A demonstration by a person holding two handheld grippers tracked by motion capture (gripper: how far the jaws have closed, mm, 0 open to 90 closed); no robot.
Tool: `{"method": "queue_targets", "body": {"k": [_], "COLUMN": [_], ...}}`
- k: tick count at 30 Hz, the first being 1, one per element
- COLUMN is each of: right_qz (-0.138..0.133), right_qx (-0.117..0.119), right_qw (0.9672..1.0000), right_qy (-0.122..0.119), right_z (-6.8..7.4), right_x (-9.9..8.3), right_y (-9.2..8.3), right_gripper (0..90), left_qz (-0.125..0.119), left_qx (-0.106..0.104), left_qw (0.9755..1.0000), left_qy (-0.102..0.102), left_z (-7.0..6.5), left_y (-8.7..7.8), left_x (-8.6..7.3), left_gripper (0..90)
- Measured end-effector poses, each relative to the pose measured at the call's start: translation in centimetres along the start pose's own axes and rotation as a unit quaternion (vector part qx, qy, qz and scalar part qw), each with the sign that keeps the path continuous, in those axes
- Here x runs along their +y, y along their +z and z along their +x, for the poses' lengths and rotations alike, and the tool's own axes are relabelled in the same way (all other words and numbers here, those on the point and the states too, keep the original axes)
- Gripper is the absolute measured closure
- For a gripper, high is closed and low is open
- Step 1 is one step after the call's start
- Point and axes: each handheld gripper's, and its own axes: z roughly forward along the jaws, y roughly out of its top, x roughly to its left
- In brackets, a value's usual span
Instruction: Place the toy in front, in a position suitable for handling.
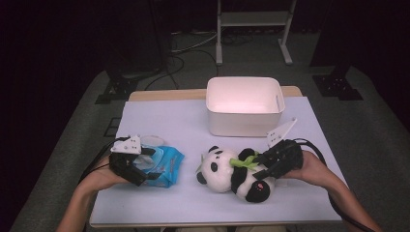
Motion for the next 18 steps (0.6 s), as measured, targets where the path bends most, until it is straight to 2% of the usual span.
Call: {"method": "queue_targets", "body": {"k": [4,7,12,14,16,18], "right_qz": [-0.002,0.0,0.0,0.0,0.0,0.001], "right_qx": [0.0,0.0,0.001,0.001,0.001,0.001], "right_qw": [1.0,1.0,1.0,1.0,1.0,1.0], "right_qy": [0.003,0.002,0.002,0.001,0.002,0.001], "right_z": [0.0,0.0,0.0,0.0,0.0,0.0], "right_x": [0.0,0.0,0.0,0.1,0.1,0.1], "right_y": [0.0,0.1,0.1,0.1,0.1,0.1], "right_gripper": [41.1,41.0,40.4,40.2,40.2,40.0], "left_qz": [-0.004,0.003,0.006,0.011,0.019,0.023], "left_qx": [0.008,0.009,0.018,0.019,0.023,0.026], "left_qw": [0.9999,0.9999,0.9998,0.9997,0.9994,0.9993], "left_qy": [-0.01,-0.007,-0.012,-0.01,-0.016,-0.01], "left_z": [0.4,0.6,1.0,1.2,1.4,1.5], "left_y": [-0.1,-0.1,0.0,-0.1,0.0,0.0], "left_x": [-0.4,-0.6,-0.9,-1.0,-1.1,-1.2], "left_gripper": [16.8,21.4,23.8,30.1,31.9,35.0]}}
